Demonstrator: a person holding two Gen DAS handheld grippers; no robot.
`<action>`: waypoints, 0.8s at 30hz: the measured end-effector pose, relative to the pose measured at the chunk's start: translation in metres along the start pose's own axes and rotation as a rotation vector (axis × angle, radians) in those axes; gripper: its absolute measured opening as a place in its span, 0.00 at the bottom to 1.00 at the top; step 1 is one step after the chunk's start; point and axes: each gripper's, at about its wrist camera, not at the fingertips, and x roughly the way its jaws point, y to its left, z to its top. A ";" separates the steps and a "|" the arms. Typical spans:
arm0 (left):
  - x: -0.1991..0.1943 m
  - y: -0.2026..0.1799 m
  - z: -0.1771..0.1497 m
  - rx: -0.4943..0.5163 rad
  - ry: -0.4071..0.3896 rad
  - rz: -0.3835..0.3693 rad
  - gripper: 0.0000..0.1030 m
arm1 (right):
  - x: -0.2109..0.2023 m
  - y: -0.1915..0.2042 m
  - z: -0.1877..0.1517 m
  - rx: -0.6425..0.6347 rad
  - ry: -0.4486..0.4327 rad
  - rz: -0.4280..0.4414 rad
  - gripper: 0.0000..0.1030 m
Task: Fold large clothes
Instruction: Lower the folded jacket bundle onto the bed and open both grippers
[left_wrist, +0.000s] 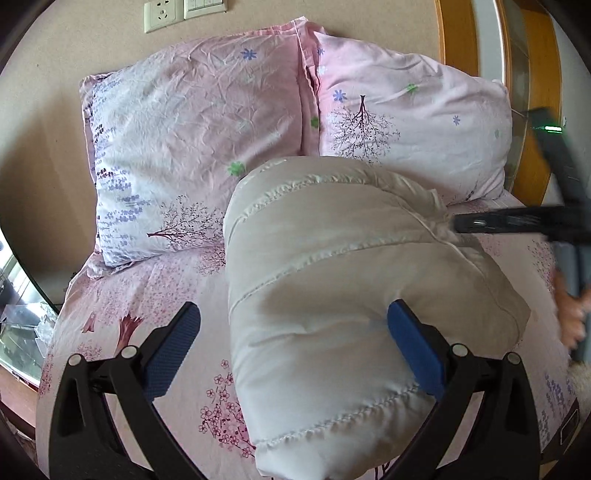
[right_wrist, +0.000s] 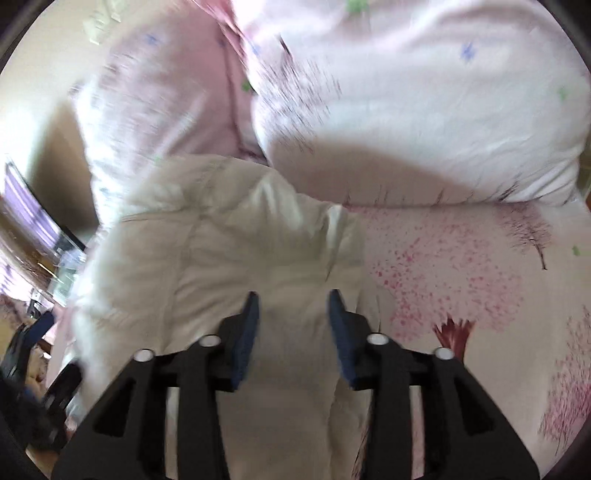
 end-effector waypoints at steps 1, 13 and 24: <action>0.000 0.000 -0.001 0.003 -0.001 0.002 0.98 | -0.011 0.002 -0.008 -0.004 -0.024 0.019 0.43; 0.008 -0.004 -0.006 0.012 0.030 0.005 0.98 | -0.031 0.009 -0.081 -0.049 -0.079 -0.007 0.43; 0.029 -0.012 -0.011 -0.011 0.077 -0.057 0.98 | 0.011 -0.016 -0.091 0.021 0.028 0.009 0.45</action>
